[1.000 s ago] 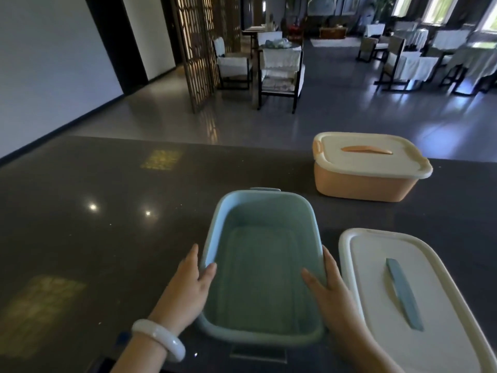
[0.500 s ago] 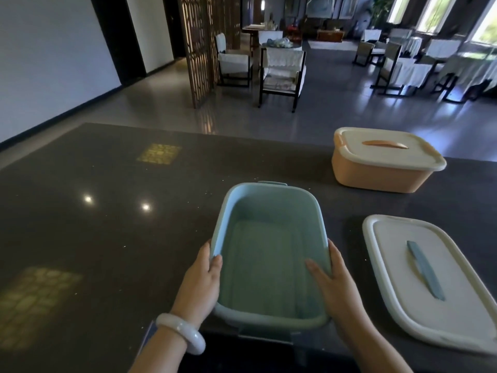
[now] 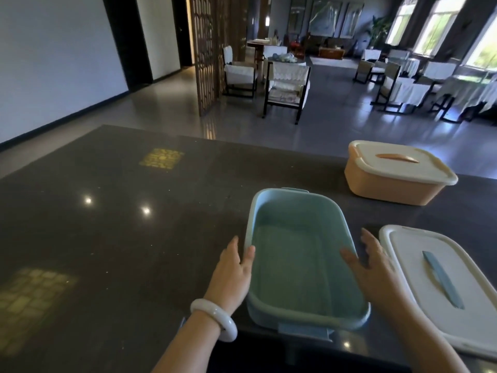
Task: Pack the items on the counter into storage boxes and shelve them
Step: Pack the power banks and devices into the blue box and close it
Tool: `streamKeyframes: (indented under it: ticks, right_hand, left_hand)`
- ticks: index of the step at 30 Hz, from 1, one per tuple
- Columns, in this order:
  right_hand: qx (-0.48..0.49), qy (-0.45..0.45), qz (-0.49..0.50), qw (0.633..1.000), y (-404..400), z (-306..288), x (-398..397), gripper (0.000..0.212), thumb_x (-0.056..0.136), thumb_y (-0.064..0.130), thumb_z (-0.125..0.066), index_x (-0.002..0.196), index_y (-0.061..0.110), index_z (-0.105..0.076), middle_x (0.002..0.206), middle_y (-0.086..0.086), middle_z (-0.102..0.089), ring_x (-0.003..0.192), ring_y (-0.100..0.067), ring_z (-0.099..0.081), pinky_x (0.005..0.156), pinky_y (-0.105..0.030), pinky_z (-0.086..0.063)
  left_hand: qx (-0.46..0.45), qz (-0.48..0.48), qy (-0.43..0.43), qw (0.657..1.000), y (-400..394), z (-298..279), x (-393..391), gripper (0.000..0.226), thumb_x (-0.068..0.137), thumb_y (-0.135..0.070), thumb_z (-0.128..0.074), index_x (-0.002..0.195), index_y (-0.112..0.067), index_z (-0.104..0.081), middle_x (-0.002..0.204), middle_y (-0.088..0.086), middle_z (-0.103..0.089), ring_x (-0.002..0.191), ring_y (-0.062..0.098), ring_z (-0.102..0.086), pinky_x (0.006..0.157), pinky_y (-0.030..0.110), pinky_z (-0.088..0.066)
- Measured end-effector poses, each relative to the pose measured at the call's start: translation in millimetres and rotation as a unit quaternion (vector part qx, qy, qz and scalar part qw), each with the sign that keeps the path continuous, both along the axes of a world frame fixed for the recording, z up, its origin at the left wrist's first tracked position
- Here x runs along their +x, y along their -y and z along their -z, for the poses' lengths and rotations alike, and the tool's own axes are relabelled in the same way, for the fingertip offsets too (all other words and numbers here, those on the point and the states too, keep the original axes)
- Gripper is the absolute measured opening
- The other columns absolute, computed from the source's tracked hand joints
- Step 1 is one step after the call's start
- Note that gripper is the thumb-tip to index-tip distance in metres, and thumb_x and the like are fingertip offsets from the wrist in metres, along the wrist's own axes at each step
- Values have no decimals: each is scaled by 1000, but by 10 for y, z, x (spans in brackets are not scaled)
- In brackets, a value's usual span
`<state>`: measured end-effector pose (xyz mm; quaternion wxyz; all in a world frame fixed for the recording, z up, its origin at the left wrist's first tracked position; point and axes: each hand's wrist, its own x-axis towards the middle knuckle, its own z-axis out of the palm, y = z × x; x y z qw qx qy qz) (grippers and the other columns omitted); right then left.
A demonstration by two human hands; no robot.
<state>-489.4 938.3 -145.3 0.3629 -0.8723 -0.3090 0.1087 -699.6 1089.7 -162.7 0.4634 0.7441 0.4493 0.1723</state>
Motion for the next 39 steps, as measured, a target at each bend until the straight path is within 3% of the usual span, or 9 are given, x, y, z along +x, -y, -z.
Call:
streamKeyframes:
  ticks: [3,7,11,16,21,25,29,33,39]
  right_hand:
    - [3,123,-69,990,-267,-323,-195,64,87,47,-55,143,19,-39,142,-5,-47,129,-27,-44,105,-40,-35]
    - [13,152,-214,965,-917,-515,-605,55,89,41,-59,138,19,-46,140,0,-48,131,-22,-40,106,-33,-31]
    - [-27,166,-373,912,-1557,-461,-1211,54,92,43,-55,141,23,-42,143,3,-42,132,-18,-39,108,-31,-32]
    - [-78,188,-519,830,-2029,-310,-2088,50,94,37,-54,138,19,-41,139,-1,-44,126,-20,-42,102,-34,-39]
    - [-114,182,-629,748,-2132,-124,-2865,42,95,34,-54,132,15,-46,134,-6,-48,122,-25,-43,101,-37,-41]
    - [-134,172,-687,694,-2052,-3,-3367,47,95,32,-55,137,15,-42,138,-7,-45,125,-27,-42,101,-37,-39]
    - [-153,187,-713,659,-1996,96,-3761,51,94,31,-57,139,16,-39,138,-7,-44,125,-26,-42,99,-36,-39]
    - [-170,184,-730,636,-2032,154,-4088,54,93,33,-58,139,16,-38,139,-9,-44,127,-27,-42,100,-37,-39]
    - [-181,123,-714,665,-2236,231,-4383,57,88,41,-64,136,19,-43,136,-5,-49,122,-22,-49,95,-34,-43]
  left_hand:
    - [9,-33,3,999,-95,-5,-130,61,99,-49,-34,153,-21,-23,156,6,-27,139,20,-35,109,31,-30]
    - [40,-96,-20,994,-192,-2,-386,55,100,-46,-36,149,-20,-30,149,3,-35,136,16,-36,107,25,-28]
    - [63,-168,-82,980,-255,-10,-801,52,101,-43,-36,148,-21,-31,149,1,-35,135,17,-36,109,29,-30]
    - [122,-291,-221,923,-141,-16,-1405,50,102,-46,-30,145,-21,-35,143,-1,-41,129,17,-42,106,32,-35]
    - [88,-383,-335,856,186,6,-2020,48,102,-47,-30,143,-23,-34,144,0,-39,130,20,-40,105,36,-34]
    - [66,-436,-387,810,475,24,-2488,48,101,-48,-33,140,-21,-37,142,2,-40,129,21,-41,104,36,-35]
    - [54,-448,-418,788,670,45,-2924,47,99,-46,-37,140,-22,-37,142,3,-39,129,22,-39,106,37,-32]
    - [45,-446,-436,780,738,91,-3319,46,97,-44,-43,137,-22,-40,140,4,-40,128,24,-40,106,41,-34]
    - [33,-428,-417,801,529,195,-3751,57,96,-48,-45,144,-20,-33,149,7,-32,138,27,-30,113,44,-28]
